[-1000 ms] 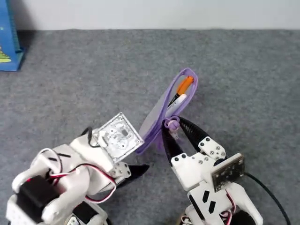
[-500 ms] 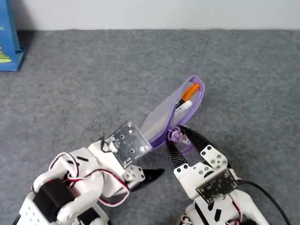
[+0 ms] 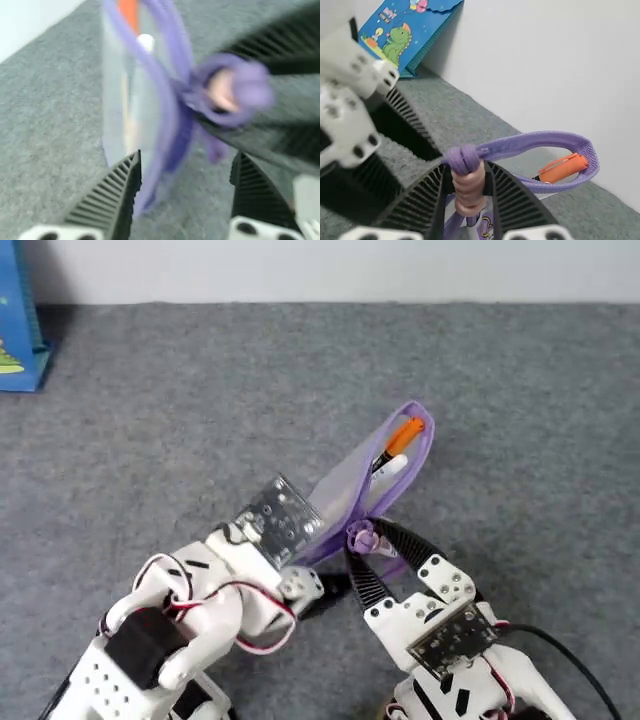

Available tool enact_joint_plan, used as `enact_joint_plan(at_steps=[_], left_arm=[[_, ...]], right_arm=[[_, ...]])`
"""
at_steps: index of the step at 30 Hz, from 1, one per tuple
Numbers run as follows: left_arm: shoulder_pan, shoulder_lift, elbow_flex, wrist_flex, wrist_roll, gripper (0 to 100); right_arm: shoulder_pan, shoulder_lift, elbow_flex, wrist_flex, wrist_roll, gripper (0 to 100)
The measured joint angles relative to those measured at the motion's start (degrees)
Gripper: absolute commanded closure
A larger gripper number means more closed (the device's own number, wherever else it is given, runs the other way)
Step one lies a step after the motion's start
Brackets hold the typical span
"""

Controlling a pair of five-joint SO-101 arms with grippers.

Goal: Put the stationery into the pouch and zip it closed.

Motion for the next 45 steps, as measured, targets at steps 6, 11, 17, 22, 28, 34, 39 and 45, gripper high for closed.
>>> enact_joint_plan(at_steps=[6, 11, 17, 22, 28, 34, 39, 45], left_arm=[[-3.52, 0.0, 0.53, -2.46, 0.0, 73], [-3.52, 0.0, 0.53, -4.31, 0.0, 80], [-0.7, -0.35, 5.1, -8.7, 0.0, 82], [1.41, 0.09, 9.58, -13.54, 0.0, 82], [1.67, 0.09, 9.93, -15.82, 0.0, 82], [1.67, 0.09, 9.93, -17.93, 3.08, 85], [1.93, 0.09, 9.93, -17.93, 3.16, 95], [2.2, 0.09, 9.93, -17.85, 3.16, 99]], right_arm=[[0.0, 0.0, -0.97, 0.53, 0.26, 99.1], [0.0, 0.0, -0.97, 0.53, 0.26, 99.1], [0.0, 0.0, -0.97, 0.53, 0.26, 99.1], [0.0, 0.0, -0.97, 0.53, -0.88, 99.1], [0.0, 0.0, -0.97, 1.49, -0.97, 99.1], [-0.09, 0.0, -1.41, 2.37, -1.05, 99.1], [-0.09, 0.0, -1.41, 2.37, -1.05, 99.1], [0.09, 0.26, -1.41, 1.58, -1.05, 99.1]])
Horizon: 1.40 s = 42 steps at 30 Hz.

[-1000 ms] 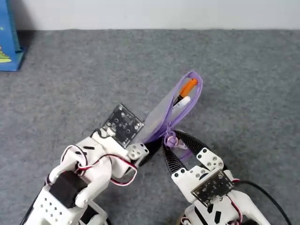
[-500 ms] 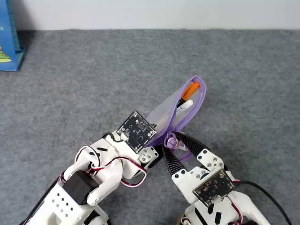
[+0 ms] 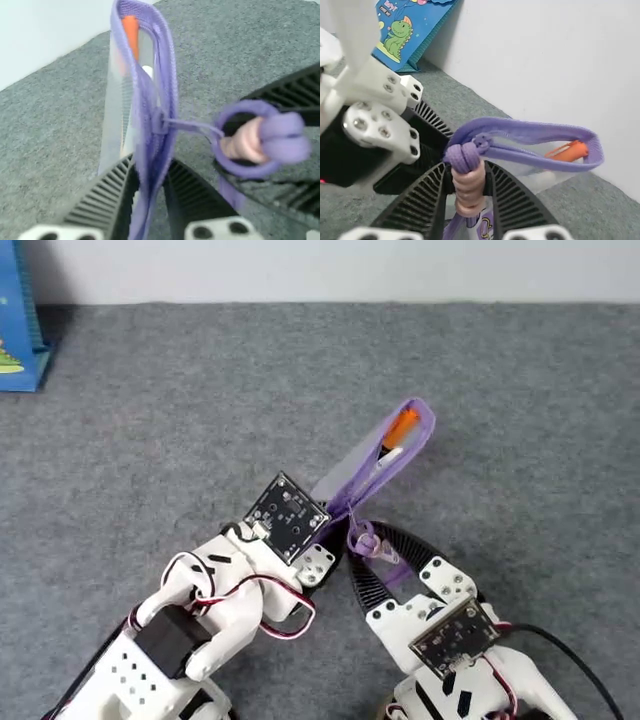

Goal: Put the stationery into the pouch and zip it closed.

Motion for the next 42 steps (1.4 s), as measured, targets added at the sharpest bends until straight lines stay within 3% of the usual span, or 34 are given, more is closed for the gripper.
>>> enact_joint_plan(at_steps=[15, 25, 34, 42], left_arm=[[0.09, -12.31, 0.0, 9.23, 0.09, 99], [0.18, -14.33, 1.85, 9.49, -0.62, 99], [0.18, -14.42, 1.76, 10.64, -0.79, 99], [0.26, -14.42, 1.49, 12.22, -0.97, 99]], right_arm=[[21.36, 0.7, 10.64, -24.53, 0.09, 99.1], [23.65, 0.79, 14.07, -31.91, 0.18, 99.1], [31.56, 0.62, 27.78, -49.14, 4.22, 99.1], [36.84, 0.62, 31.12, -54.68, 4.48, 99.1]])
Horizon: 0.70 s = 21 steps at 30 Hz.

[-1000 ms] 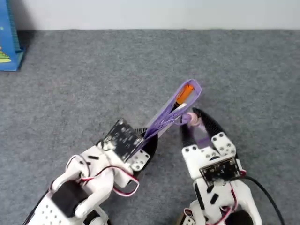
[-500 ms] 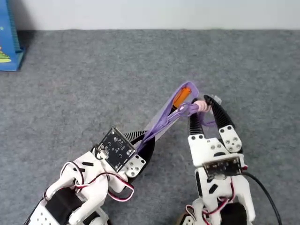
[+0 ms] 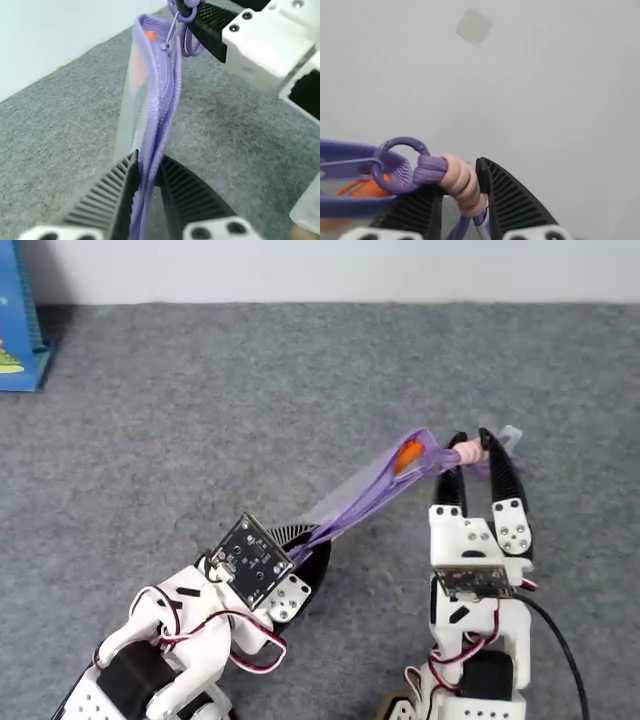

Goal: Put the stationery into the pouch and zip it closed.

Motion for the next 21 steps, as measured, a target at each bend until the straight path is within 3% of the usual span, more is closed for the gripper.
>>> enact_joint_plan(at_steps=[12, 21], left_arm=[[-0.97, -14.59, 1.14, 10.29, -2.99, 99], [-5.98, -16.62, 1.32, 11.16, -3.87, 99]], right_arm=[[5.54, 0.0, 4.92, -2.37, 2.64, 99.1], [10.55, 0.09, 4.92, -2.46, 2.64, 99.1]])
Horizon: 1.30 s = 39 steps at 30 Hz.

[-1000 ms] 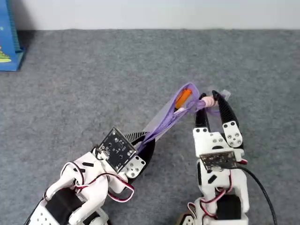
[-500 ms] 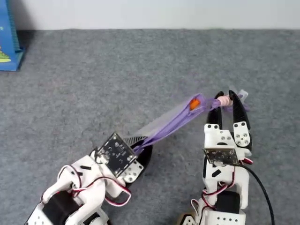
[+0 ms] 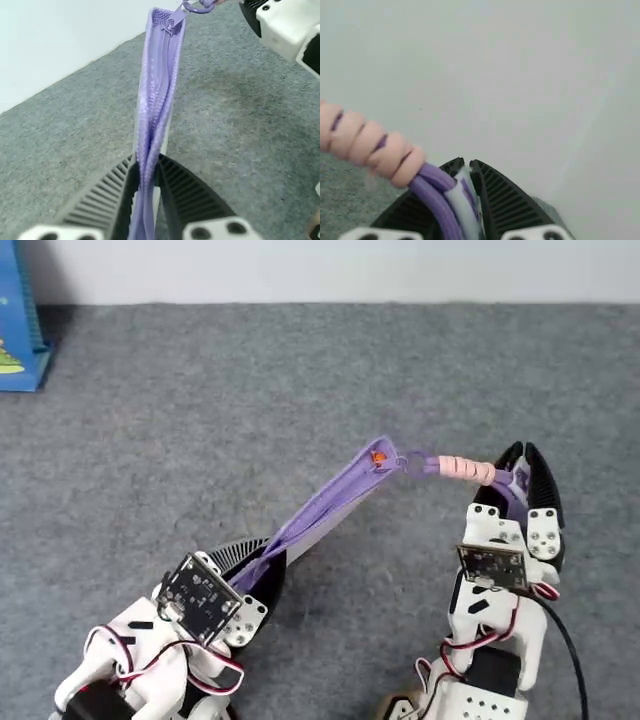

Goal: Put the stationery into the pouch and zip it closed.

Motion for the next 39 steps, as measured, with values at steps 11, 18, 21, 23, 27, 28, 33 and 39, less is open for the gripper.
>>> enact_joint_plan(at_steps=[11, 18, 21, 23, 27, 28, 33, 39], left_arm=[[-0.44, -0.09, 0.0, 0.0, 0.0, 99], [-0.97, -0.26, 0.0, 0.0, 0.09, 84], [-1.05, -1.05, -0.09, 0.0, 2.2, 77], [-1.05, -1.05, -0.09, 0.0, 4.48, 77], [-1.05, -1.05, -0.09, -0.62, 5.63, 77], [-1.05, -1.05, -0.09, -0.79, 5.71, 77], [-1.05, -1.05, -0.09, -1.05, 5.8, 91], [-1.05, -1.05, -0.09, -1.05, 3.34, 99]], right_arm=[[2.73, 0.0, 4.04, 0.09, 0.0, 96.6], [2.99, 0.0, 3.87, 4.84, -4.04, 74.2], [1.76, 0.0, 1.23, 13.1, -8.79, 76.0], [-0.53, 0.0, -2.2, 19.34, -11.25, 77.0], [-6.15, 0.0, -9.41, 30.07, -16.09, 77.2], [-7.38, 0.0, -10.9, 32.09, -17.05, 77.2], [-13.71, 0.0, -16.26, 39.91, -18.73, 77.2], [-17.67, -0.53, -21.19, 45.98, -18.9, 77.2]])
